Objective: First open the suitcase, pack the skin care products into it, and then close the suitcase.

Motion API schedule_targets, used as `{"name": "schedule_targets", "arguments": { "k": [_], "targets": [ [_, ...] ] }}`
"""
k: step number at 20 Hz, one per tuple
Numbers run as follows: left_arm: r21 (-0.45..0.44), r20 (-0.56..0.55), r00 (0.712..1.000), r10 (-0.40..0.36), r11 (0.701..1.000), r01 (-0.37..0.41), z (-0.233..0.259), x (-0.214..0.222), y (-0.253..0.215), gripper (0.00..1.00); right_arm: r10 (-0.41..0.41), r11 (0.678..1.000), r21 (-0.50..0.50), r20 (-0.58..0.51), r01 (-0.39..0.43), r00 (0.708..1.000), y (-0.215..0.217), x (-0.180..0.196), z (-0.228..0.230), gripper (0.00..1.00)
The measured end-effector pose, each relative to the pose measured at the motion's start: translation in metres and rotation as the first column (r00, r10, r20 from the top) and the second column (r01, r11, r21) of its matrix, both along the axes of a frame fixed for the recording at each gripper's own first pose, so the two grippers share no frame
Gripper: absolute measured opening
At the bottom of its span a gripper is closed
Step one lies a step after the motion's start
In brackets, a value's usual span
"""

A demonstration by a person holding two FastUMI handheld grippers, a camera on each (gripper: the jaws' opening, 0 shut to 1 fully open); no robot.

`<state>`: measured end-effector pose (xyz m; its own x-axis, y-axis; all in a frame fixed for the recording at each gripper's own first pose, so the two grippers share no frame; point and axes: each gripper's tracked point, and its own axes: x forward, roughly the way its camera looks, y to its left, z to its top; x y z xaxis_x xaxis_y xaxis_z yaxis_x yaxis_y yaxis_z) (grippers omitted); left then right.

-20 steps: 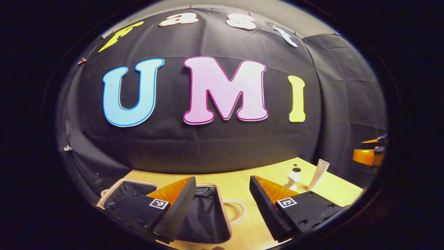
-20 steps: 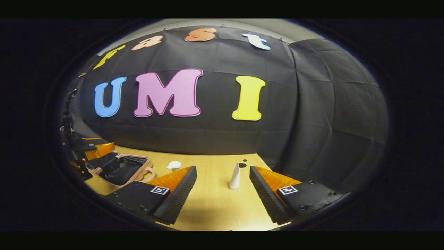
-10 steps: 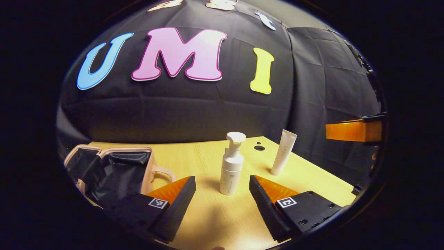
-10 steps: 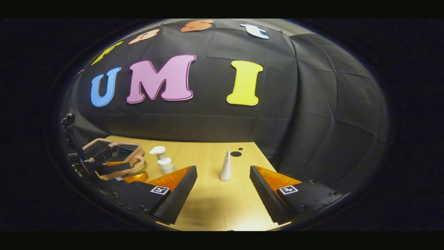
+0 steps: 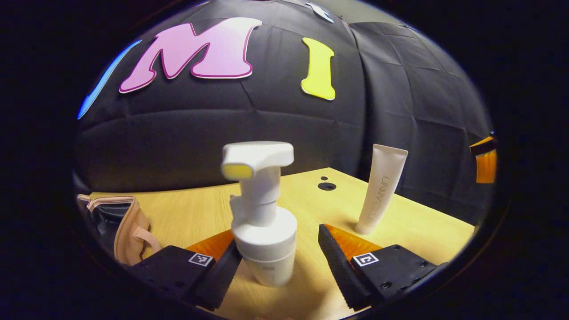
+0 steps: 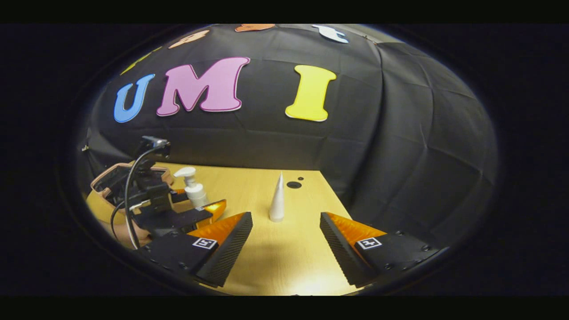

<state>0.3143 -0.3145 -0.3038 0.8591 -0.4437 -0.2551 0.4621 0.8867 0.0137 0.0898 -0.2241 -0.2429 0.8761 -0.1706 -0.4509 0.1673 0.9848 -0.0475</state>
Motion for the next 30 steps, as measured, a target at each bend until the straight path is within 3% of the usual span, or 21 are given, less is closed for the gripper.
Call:
{"name": "schedule_targets", "arguments": {
  "k": [3,5,7,8,11,13,16,17,20,26,27,28,29,30],
  "targets": [
    [0.005,-0.032,0.999,-0.006,1.000,0.006,-0.011,0.015,-0.009,0.98,-0.021,0.998,0.058,-0.006,0.021,1.000,-0.001,0.008,-0.011,0.98],
    [0.009,-0.032,0.999,-0.006,1.000,0.007,-0.013,0.021,-0.011,0.87,-0.035,0.997,0.072,-0.004,0.035,0.999,-0.005,0.019,-0.017,0.98],
    [0.005,-0.035,0.999,-0.020,1.000,0.021,-0.013,0.022,-0.011,0.67,-0.029,0.996,0.085,-0.002,0.029,1.000,-0.004,0.036,-0.027,0.97],
    [0.005,-0.041,0.999,-0.025,1.000,0.026,-0.012,0.018,-0.009,0.66,-0.008,0.995,0.098,-0.003,0.008,1.000,0.002,0.045,-0.034,0.97],
    [0.013,-0.083,0.996,-0.040,0.999,0.041,-0.015,0.004,0.003,0.65,0.021,0.992,0.122,-0.043,-0.016,0.999,0.008,0.072,-0.069,0.97],
    [0.011,-0.109,0.994,-0.015,1.000,0.016,-0.014,-0.008,0.022,0.65,0.002,0.992,0.129,-0.060,0.006,0.998,0.007,0.089,-0.091,0.98],
    [0.075,-0.058,0.998,0.005,0.997,0.000,0.006,-0.023,0.050,0.65,-0.055,0.983,0.172,-0.053,0.063,0.997,0.003,0.118,-0.110,0.94],
    [0.062,-0.059,0.998,0.007,0.998,-0.003,0.014,-0.028,0.056,0.65,-0.073,0.982,0.171,-0.051,0.081,0.996,0.000,0.127,-0.114,0.97],
    [0.005,-0.072,0.997,0.035,0.999,-0.035,0.037,-0.044,0.070,0.65,-0.107,0.986,0.127,-0.043,0.111,0.993,-0.016,0.152,-0.126,0.97],
    [0.015,-0.084,0.993,0.087,0.996,-0.086,0.051,-0.069,0.094,0.65,-0.098,0.995,0.020,-0.016,0.098,0.995,-0.029,0.188,-0.141,0.97],
    [0.015,-0.088,0.992,0.094,0.996,-0.093,0.050,-0.070,0.096,0.65,-0.087,0.996,0.010,-0.015,0.088,0.996,-0.029,0.191,-0.145,0.85],
    [0.017,-0.090,0.991,0.101,0.995,-0.100,0.050,-0.070,0.100,0.65,-0.089,0.996,0.005,-0.028,0.089,0.996,-0.027,0.190,-0.146,0.80],
    [0.014,-0.088,0.990,0.109,0.994,-0.108,0.052,-0.069,0.103,0.65,-0.088,0.996,-0.007,-0.037,0.088,0.995,-0.027,0.191,-0.152,0.57],
    [0.007,-0.088,0.989,0.116,0.993,-0.115,0.053,-0.069,0.106,0.65,-0.074,0.997,-0.015,-0.033,0.074,0.997,-0.025,0.190,-0.150,0.50]
  ]
}}
